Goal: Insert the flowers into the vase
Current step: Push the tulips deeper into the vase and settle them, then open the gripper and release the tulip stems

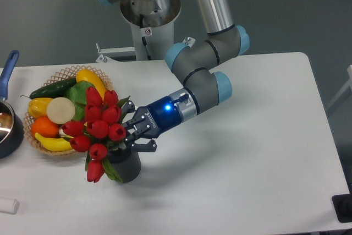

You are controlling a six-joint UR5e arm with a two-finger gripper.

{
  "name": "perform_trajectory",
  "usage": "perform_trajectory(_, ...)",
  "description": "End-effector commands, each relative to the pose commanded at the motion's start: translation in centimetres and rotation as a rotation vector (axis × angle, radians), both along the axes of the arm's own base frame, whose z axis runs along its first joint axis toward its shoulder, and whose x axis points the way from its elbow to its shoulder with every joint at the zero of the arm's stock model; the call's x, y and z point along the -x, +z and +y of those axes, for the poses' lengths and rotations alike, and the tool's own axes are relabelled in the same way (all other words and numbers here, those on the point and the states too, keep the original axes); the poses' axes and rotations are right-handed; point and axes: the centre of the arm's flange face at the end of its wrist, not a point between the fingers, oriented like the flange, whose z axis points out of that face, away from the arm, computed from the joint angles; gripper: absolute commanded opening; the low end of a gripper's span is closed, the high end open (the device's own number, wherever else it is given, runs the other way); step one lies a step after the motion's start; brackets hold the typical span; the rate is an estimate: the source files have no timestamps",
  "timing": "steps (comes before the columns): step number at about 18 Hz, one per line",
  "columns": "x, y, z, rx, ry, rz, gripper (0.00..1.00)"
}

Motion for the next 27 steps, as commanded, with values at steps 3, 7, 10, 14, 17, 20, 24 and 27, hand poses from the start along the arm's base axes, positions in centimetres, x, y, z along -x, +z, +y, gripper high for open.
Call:
perform_trajectory(3,0.0,-0.25,-0.31,-0.005,0.005,0.008,0.32)
perform_trajectory(7,-0.07,-0.37,-0.36,-0.003,0.006,0.007,0.34)
perform_trajectory(10,-0.06,-0.45,-0.35,-0.003,0.006,0.007,0.39)
perform_trajectory(14,-0.06,-0.45,-0.35,-0.004,0.006,0.008,0.49)
perform_trajectory(17,-0.02,-0.62,-0.53,-0.017,0.01,0.027,0.61)
perform_trajectory(20,-0.01,-0.94,-0.83,-0.017,0.015,0.027,0.64)
perform_trajectory(24,-0.12,-1.1,-0.91,-0.019,0.016,0.031,0.76)
perform_trajectory(27,0.05,-1.14,-1.18,0.005,0.022,0.057,1.0)
